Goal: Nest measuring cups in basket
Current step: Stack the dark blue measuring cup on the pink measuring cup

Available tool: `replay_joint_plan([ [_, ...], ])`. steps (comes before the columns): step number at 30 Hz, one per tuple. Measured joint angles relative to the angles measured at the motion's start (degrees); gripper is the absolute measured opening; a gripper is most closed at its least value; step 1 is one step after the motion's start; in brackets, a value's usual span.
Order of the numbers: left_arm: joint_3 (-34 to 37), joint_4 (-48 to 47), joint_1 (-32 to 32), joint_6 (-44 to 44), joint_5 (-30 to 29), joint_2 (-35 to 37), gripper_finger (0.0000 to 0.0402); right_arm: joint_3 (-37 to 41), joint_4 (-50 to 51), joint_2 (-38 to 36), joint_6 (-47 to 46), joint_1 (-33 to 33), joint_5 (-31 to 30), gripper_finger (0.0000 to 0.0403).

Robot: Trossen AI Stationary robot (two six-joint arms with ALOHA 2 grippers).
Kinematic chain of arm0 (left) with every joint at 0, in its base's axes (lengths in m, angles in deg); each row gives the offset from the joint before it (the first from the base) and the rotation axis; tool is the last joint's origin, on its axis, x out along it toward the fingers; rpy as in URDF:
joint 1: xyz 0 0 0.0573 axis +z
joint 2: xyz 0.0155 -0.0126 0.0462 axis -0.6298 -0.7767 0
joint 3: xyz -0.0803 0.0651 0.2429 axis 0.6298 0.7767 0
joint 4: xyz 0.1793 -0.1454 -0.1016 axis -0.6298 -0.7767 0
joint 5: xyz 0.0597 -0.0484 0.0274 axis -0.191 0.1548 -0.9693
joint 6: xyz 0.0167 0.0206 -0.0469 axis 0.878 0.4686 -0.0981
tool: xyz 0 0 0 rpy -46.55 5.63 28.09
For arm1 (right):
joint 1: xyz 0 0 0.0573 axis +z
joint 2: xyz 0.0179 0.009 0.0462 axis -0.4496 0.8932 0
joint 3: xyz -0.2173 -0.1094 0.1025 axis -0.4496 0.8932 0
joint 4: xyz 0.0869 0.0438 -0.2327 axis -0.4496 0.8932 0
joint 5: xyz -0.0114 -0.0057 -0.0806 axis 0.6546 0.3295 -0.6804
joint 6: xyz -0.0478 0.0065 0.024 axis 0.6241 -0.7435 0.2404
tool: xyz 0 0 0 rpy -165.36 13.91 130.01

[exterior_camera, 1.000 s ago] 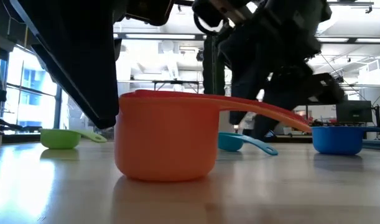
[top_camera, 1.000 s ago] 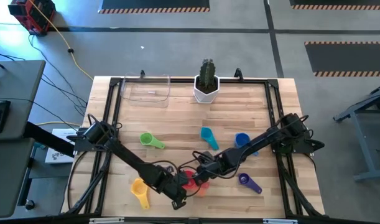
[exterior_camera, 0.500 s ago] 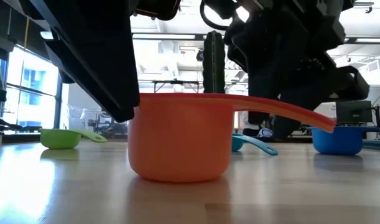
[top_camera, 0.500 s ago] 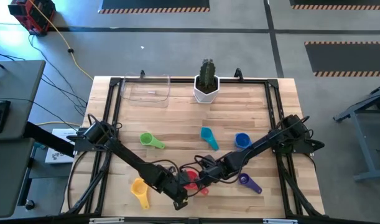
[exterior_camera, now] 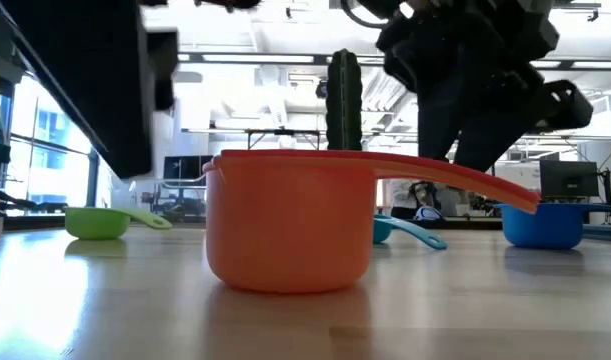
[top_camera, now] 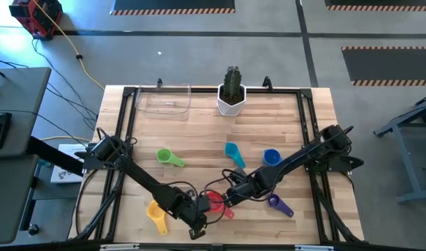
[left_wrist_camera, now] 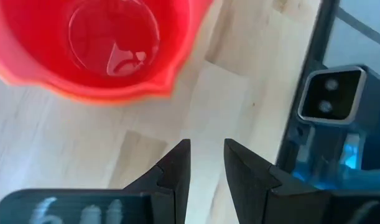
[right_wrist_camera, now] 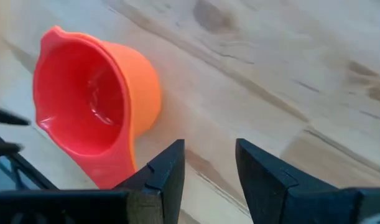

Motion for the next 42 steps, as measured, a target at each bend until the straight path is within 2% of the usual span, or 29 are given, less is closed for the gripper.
replay_joint_plan([
  [8,0.0,-7.5,-0.5,3.4,-3.8,5.0,0.0086,0.0,2.2,-2.2,1.8,-0.3,-0.6,0.0135],
  [21,0.0,-32.0,0.5,6.4,-14.2,14.9,0.0086,0.0,5.6,-2.3,3.7,-0.7,0.3,0.0135],
  [26,0.0,-39.4,2.4,9.2,-15.5,18.4,0.0086,0.0,6.1,-3.3,2.1,-1.5,1.2,0.0135],
  [32,7.4,-38.1,5.3,11.2,-16.0,25.9,0.0086,0.0,8.5,-7.3,0.0,-2.9,-1.6,0.0135],
  [37,16.0,-35.9,7.4,10.3,-13.5,34.2,0.0086,0.0,10.8,-9.8,0.0,-4.7,-2.4,0.0135],
  [42,21.1,-33.8,10.0,10.3,-12.6,41.2,0.0086,0.0,14.6,-12.2,1.2,-6.6,-3.5,0.0135],
])
